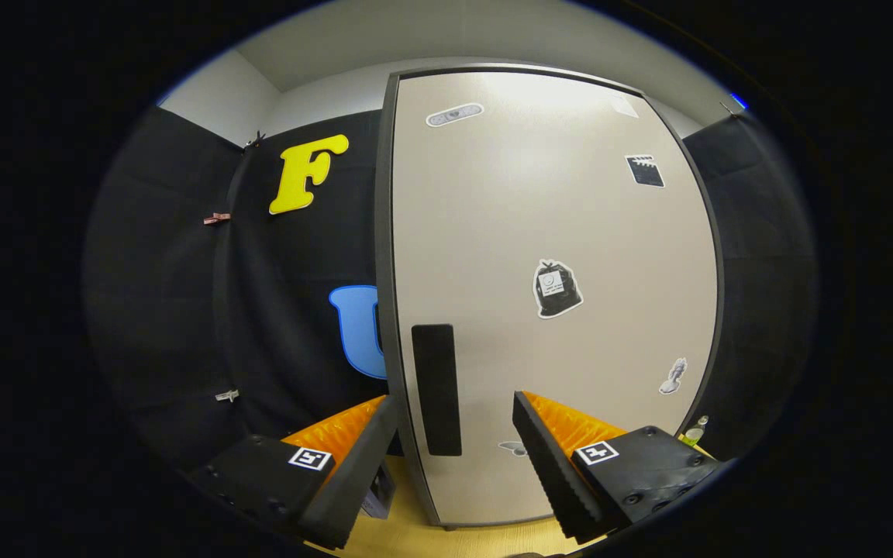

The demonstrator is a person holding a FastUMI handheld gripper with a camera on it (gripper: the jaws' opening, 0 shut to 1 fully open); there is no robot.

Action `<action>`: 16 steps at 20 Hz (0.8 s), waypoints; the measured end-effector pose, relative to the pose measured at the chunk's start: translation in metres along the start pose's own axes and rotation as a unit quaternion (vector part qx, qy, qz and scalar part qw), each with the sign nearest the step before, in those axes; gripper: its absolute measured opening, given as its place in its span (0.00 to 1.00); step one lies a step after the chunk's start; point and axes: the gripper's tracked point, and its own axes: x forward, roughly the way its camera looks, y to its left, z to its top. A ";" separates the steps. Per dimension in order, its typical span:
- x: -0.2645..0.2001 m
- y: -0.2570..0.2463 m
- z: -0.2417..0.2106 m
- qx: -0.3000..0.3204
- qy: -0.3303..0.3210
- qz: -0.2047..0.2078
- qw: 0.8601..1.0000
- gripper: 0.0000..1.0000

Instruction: Open the shoe cabinet door, grab the shoes and put them into the shoe cabinet, then close the shoe cabinet door.

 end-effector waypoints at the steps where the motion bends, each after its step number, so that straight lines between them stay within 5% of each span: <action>1: 0.005 0.002 -0.002 0.000 0.002 -0.002 1.000 0.98; 9: 0.045 -0.004 -0.013 -0.007 0.007 -0.034 0.999 0.92; 12: 0.051 0.000 -0.015 -0.002 0.006 -0.030 1.000 0.75; 15: 0.050 0.005 -0.012 -0.018 -0.003 -0.030 0.999 0.40; 16: 0.050 0.005 -0.015 -0.022 -0.003 -0.033 0.999 0.39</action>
